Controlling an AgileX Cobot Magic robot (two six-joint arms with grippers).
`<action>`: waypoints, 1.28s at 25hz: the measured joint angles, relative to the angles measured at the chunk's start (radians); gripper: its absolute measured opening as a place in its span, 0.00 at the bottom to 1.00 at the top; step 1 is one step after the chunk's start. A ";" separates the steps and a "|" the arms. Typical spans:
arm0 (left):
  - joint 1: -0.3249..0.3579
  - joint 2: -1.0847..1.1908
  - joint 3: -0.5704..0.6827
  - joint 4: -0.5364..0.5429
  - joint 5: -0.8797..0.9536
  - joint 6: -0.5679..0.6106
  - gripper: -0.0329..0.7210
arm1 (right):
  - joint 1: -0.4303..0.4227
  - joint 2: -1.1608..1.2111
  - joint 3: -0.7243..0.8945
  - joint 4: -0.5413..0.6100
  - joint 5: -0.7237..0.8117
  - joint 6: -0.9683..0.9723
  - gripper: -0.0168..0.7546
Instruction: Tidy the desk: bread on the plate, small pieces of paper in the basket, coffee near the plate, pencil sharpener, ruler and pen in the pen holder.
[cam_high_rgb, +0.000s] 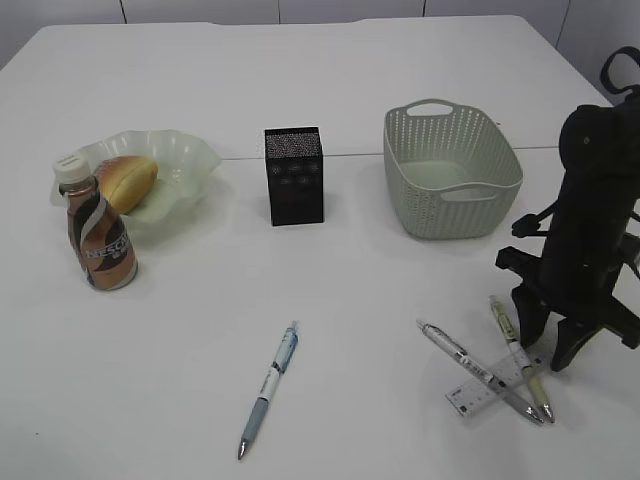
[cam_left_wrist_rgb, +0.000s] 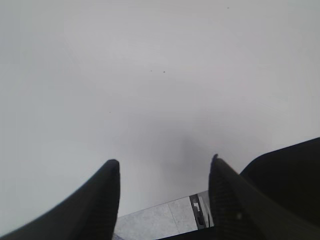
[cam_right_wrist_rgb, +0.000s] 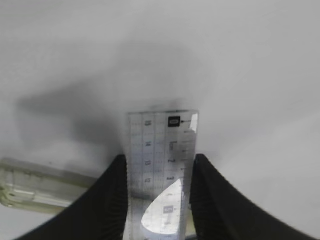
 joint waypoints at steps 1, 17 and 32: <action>0.000 0.000 0.000 0.000 -0.002 0.000 0.60 | 0.000 0.000 0.000 0.000 0.000 -0.007 0.38; 0.000 0.000 0.000 0.000 -0.002 0.000 0.60 | 0.000 0.013 -0.032 0.066 0.000 -0.189 0.36; 0.000 0.000 0.000 0.000 -0.007 0.000 0.60 | 0.003 0.017 -0.146 0.038 0.152 -0.537 0.36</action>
